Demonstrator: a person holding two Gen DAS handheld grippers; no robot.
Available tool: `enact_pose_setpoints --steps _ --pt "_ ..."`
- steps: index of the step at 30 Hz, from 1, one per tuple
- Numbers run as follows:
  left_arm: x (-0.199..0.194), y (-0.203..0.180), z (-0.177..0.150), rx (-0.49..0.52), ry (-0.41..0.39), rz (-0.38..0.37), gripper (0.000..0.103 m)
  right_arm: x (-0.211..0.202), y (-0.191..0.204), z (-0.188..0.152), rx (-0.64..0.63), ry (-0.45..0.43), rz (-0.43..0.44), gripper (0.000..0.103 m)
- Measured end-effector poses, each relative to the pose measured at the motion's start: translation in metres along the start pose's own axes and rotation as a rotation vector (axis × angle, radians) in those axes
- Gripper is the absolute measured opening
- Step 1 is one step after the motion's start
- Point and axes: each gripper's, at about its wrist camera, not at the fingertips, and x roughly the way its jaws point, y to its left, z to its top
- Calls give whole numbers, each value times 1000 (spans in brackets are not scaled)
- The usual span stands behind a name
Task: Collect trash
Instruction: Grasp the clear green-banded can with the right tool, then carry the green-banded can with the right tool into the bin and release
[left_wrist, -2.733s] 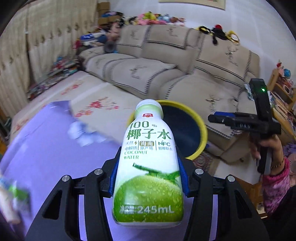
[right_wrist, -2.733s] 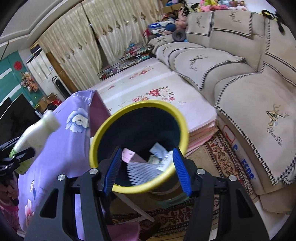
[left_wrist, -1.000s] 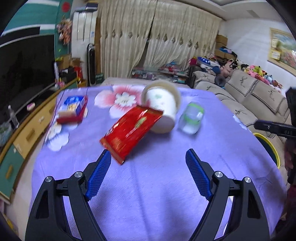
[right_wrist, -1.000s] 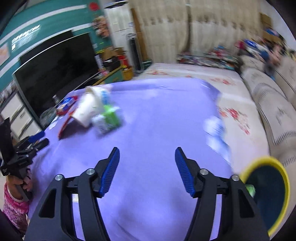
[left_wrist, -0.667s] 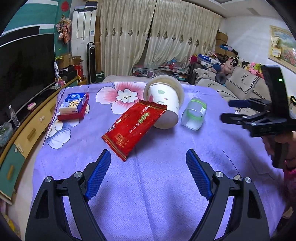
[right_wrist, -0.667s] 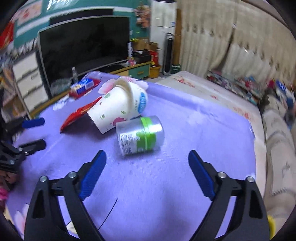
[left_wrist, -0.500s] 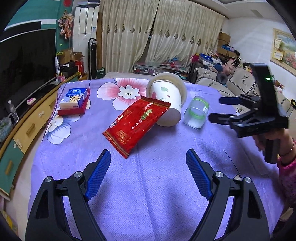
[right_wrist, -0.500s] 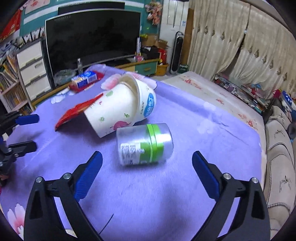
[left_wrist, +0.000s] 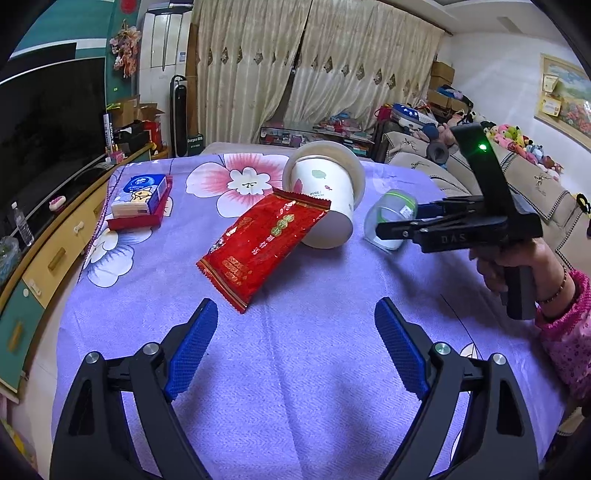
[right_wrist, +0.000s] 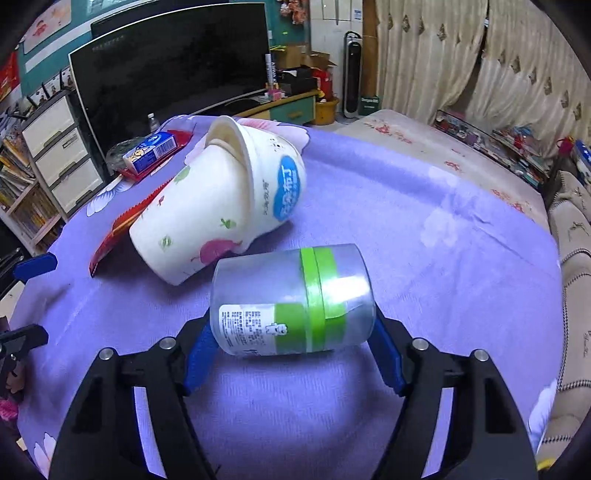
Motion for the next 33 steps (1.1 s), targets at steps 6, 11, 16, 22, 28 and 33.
enact_pose_setpoints --steps 6,11,16,22,28,33 --pt "0 -1 0 -2 2 2 86 -43 -2 -31 90 -44 -42 68" --pt "1 -2 -1 2 6 4 86 -105 -31 -74 245 -140 -174 69" --pt "3 -2 -1 2 10 4 86 -159 -84 -131 445 -180 -329 69" --pt "3 -2 -1 3 10 8 86 -188 -139 -189 639 -161 -479 69" --pt "4 -1 -2 2 17 6 86 -192 -181 -241 782 -102 -580 69" --pt "5 0 -1 3 19 6 86 -183 -197 -257 839 -60 -636 69"
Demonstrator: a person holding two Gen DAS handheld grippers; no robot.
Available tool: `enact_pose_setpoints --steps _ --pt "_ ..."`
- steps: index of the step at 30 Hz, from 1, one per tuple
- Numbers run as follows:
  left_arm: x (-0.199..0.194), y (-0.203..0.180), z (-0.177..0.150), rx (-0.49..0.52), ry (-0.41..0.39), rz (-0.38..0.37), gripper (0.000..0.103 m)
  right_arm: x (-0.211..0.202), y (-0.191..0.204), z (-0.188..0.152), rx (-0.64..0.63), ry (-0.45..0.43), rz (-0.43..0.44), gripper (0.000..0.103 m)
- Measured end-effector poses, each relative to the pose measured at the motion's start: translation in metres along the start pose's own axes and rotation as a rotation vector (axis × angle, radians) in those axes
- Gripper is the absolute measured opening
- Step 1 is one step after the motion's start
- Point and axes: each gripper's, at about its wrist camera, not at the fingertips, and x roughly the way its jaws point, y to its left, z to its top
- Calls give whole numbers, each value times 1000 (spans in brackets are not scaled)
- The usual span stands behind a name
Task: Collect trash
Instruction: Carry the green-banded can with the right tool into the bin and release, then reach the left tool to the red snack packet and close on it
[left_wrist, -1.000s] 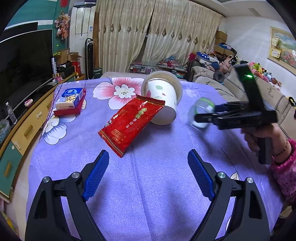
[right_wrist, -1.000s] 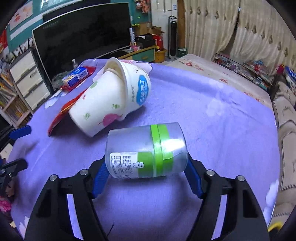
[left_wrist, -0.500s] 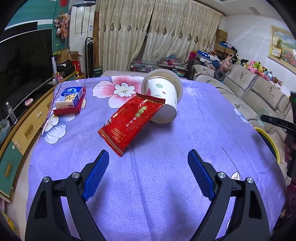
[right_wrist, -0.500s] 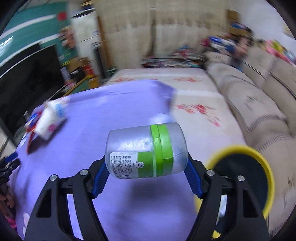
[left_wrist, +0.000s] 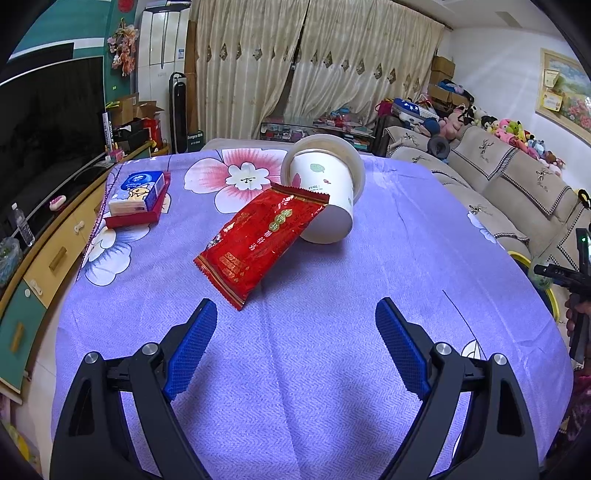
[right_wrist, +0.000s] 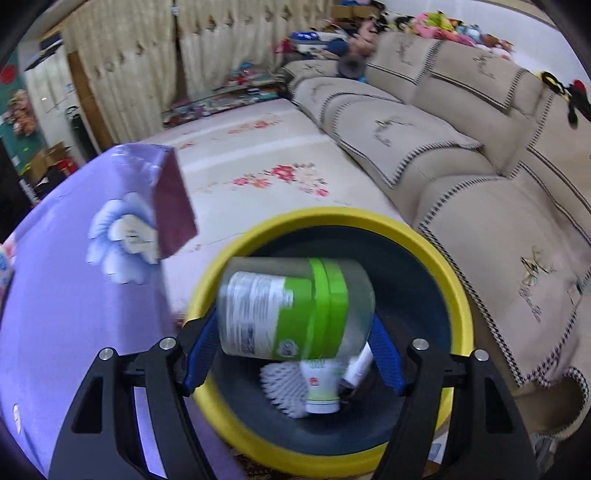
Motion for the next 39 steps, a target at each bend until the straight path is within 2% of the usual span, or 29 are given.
enact_pose_setpoints --steps 2,3,10,13,16,18,22,27,34,36,38,39 --pt "0 0 0 -1 1 0 86 5 -5 1 20 7 -13 80" --pt "0 0 0 -1 1 0 86 6 -7 2 26 2 -18 81" --pt "-1 -1 0 4 -4 -2 86 -5 0 -4 26 -26 28 81" --pt "0 -2 2 6 11 24 86 -15 2 -3 33 -43 63 81" --pt "-1 -6 10 53 44 49 86 -23 4 -3 32 -56 82 81" --pt "-1 -8 18 104 43 90 86 -27 7 -4 32 -63 97 81" --pt "9 -6 32 153 37 112 86 -33 11 -7 44 -80 132 81" --pt "37 -5 43 172 58 131 76 -39 22 -10 35 -93 151 81" --pt "70 14 47 95 114 99 56 -37 37 -17 9 -89 152 81" --pt "71 18 49 74 107 87 52 -37 39 -18 13 -83 159 81" --pt "71 20 49 62 108 67 37 -39 40 -18 15 -93 152 81" --pt "73 21 49 59 113 58 34 -39 41 -18 10 -96 145 81"
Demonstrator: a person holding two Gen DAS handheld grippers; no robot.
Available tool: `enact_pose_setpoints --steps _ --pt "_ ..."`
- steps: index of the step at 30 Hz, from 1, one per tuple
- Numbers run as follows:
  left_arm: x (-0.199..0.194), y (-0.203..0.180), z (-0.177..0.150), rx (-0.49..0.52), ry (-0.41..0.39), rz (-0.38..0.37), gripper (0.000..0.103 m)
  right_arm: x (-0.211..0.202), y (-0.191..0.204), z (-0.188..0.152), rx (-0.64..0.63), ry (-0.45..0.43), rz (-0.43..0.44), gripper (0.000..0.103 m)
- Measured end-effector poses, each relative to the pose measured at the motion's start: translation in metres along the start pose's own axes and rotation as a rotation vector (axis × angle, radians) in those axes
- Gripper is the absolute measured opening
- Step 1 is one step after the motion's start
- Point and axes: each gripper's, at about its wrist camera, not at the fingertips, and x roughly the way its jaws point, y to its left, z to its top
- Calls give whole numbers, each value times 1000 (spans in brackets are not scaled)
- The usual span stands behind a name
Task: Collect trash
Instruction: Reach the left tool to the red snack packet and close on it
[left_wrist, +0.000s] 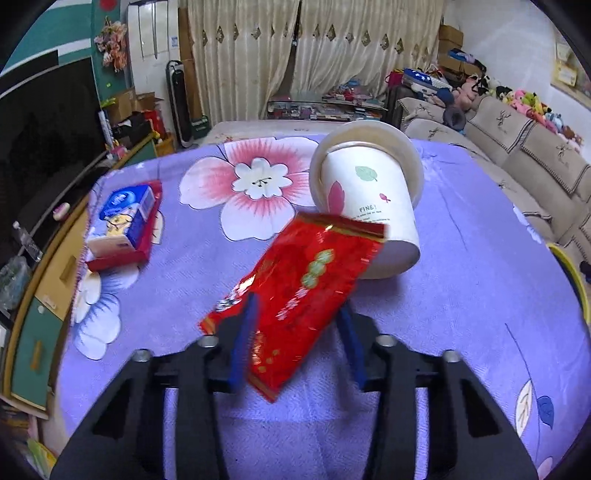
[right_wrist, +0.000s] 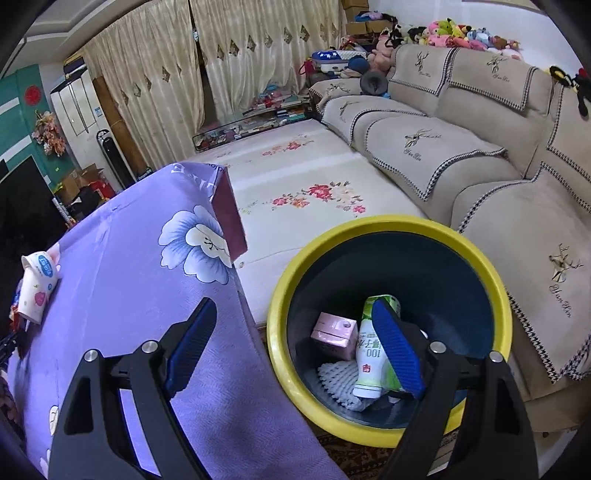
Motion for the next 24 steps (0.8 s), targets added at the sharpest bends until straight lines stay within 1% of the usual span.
enact_pose_setpoints --steps 2,5,11,12,13,17,20,24 --pt "0 0 0 0 -3 -11 23 -1 3 -1 -10 -4 -7 81" --pt "-2 -4 -1 11 -10 13 18 -2 2 -1 -10 -8 -10 82" --pt "-24 -10 -4 -13 -10 12 15 1 -1 0 5 -1 -14 82" --pt "-32 -13 -4 -12 -16 9 16 1 -1 0 6 -2 -14 82" --pt "-38 -16 -5 -9 -21 5 13 0 -1 0 7 -3 -13 82" --pt "-66 -34 -4 11 -56 -27 13 -4 -4 -1 19 -26 1 82" --pt "-86 -55 -1 32 -82 -74 13 -11 -7 -3 20 -47 11 82" --pt "-104 -95 8 108 -109 -118 13 -22 -17 -8 21 -62 10 82"
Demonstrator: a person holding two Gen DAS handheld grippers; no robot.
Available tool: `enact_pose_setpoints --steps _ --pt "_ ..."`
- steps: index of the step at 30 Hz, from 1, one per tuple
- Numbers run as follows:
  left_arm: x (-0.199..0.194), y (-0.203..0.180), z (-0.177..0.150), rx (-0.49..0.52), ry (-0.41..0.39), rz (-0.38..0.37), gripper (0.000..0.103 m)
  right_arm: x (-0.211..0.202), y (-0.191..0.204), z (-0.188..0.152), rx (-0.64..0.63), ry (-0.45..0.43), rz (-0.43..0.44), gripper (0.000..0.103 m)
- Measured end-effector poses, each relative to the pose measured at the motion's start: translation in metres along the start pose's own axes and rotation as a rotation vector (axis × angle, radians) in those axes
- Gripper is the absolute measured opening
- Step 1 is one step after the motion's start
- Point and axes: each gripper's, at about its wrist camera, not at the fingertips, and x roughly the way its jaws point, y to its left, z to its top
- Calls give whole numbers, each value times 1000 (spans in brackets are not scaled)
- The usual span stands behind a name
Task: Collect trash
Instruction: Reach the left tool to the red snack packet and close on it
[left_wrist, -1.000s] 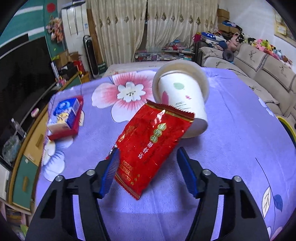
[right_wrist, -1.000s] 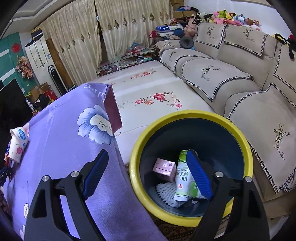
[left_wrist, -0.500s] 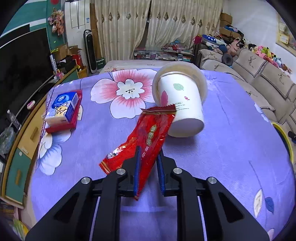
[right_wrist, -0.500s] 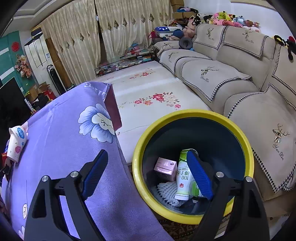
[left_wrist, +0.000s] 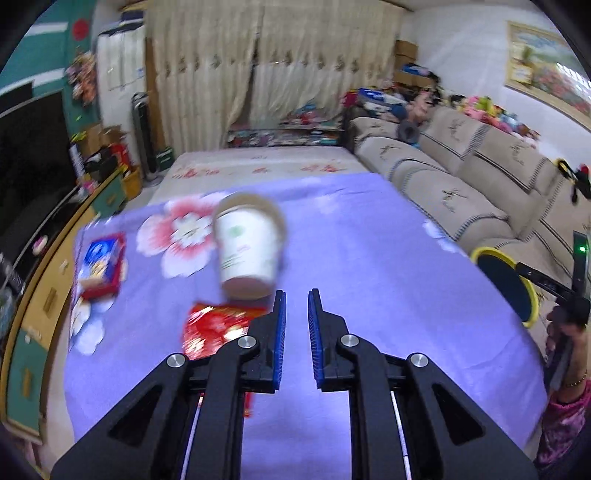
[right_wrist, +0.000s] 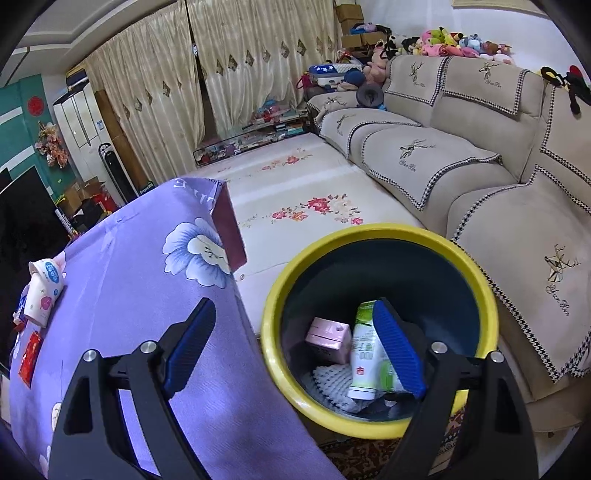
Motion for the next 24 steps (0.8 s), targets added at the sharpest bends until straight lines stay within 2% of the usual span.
enact_pose_setpoints --steps 3,5,6,7,8,13,18,21,24 --pt "1 -27 11 68 8 0 13 -9 -13 -1 16 -14 -6 82" --pt "5 -31 12 85 39 16 13 -13 -26 -2 42 -17 1 84" --pt "8 -30 10 79 59 42 19 -14 -31 -2 54 -20 5 85" --pt "12 -27 8 64 75 70 47 -15 -35 -2 61 -22 8 85" --pt "15 -22 3 53 88 95 66 -15 -37 -2 64 -22 10 86" --pt "44 0 -18 53 176 217 67 -8 -42 -5 80 -6 45 86" --pt "69 21 -31 47 233 241 67 -9 -38 -6 76 -4 58 86" --pt "77 37 -35 20 248 253 79 -10 -40 -4 83 -6 61 86" --pt "84 51 -38 5 261 247 81 -11 -40 -4 81 -6 60 86"
